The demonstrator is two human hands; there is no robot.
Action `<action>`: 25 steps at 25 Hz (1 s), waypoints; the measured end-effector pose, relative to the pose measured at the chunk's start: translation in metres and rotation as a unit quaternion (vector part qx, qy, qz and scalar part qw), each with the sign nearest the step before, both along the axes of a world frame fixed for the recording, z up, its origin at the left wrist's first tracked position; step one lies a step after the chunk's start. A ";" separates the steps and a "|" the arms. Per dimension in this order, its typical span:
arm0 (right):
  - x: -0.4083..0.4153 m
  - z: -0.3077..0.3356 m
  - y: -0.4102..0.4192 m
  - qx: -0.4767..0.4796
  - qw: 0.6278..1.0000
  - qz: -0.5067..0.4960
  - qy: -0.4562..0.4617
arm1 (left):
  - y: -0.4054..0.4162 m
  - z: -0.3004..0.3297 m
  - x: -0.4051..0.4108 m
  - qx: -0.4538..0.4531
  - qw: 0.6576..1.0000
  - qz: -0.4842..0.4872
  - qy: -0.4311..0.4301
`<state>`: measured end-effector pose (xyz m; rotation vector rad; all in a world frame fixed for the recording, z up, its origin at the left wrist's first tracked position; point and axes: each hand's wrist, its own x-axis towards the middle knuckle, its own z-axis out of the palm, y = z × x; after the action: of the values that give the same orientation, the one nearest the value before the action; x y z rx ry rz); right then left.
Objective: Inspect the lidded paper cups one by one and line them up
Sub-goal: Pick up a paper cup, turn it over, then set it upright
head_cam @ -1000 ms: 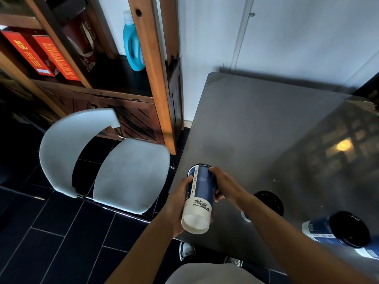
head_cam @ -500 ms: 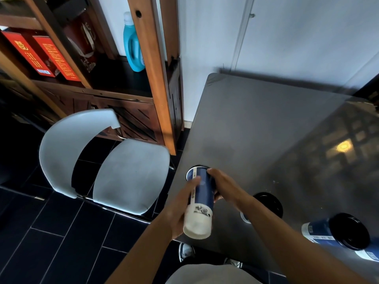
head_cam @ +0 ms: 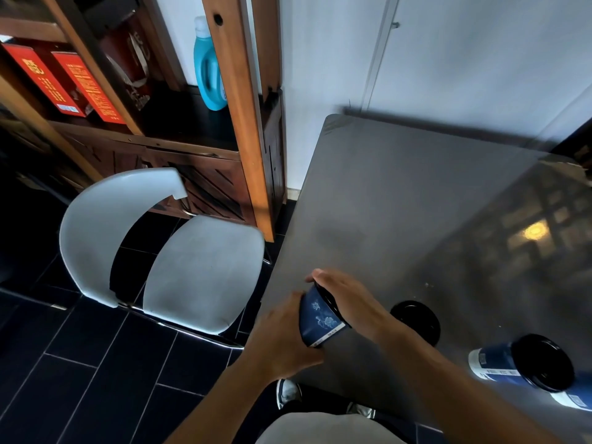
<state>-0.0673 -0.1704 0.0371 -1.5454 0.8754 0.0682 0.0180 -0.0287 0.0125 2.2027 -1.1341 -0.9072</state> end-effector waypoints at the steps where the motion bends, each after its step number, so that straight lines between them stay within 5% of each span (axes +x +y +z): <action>1: -0.002 -0.001 0.001 -0.001 1.000 -0.011 -0.002 | 0.000 0.001 -0.001 -0.003 1.000 -0.008 -0.017; 8: -0.011 0.005 -0.003 0.041 0.998 -0.040 0.001 | -0.009 0.010 -0.007 0.011 0.998 -0.045 -0.052; 16: -0.006 0.011 -0.014 0.035 0.999 -0.015 0.027 | -0.017 0.010 -0.011 0.015 0.998 -0.012 0.052; 18: -0.003 0.017 -0.015 0.011 1.000 -0.012 0.003 | -0.017 0.009 -0.012 -0.022 0.987 0.034 0.154; 19: -0.003 0.017 -0.016 0.015 0.999 -0.038 -0.036 | -0.017 0.012 -0.010 -0.049 0.960 0.084 0.261; 22: -0.005 0.015 -0.011 0.061 0.985 -0.120 -0.111 | -0.019 0.020 0.000 -0.064 0.789 0.218 0.570; 25: 0.000 0.008 -0.002 0.068 0.978 -0.162 -0.108 | -0.031 0.027 0.007 -0.071 0.727 0.245 0.638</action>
<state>-0.0674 -0.1725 0.0449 -1.2408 0.9177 -0.2677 0.0246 -0.0600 0.0391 1.0720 0.0730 -1.5565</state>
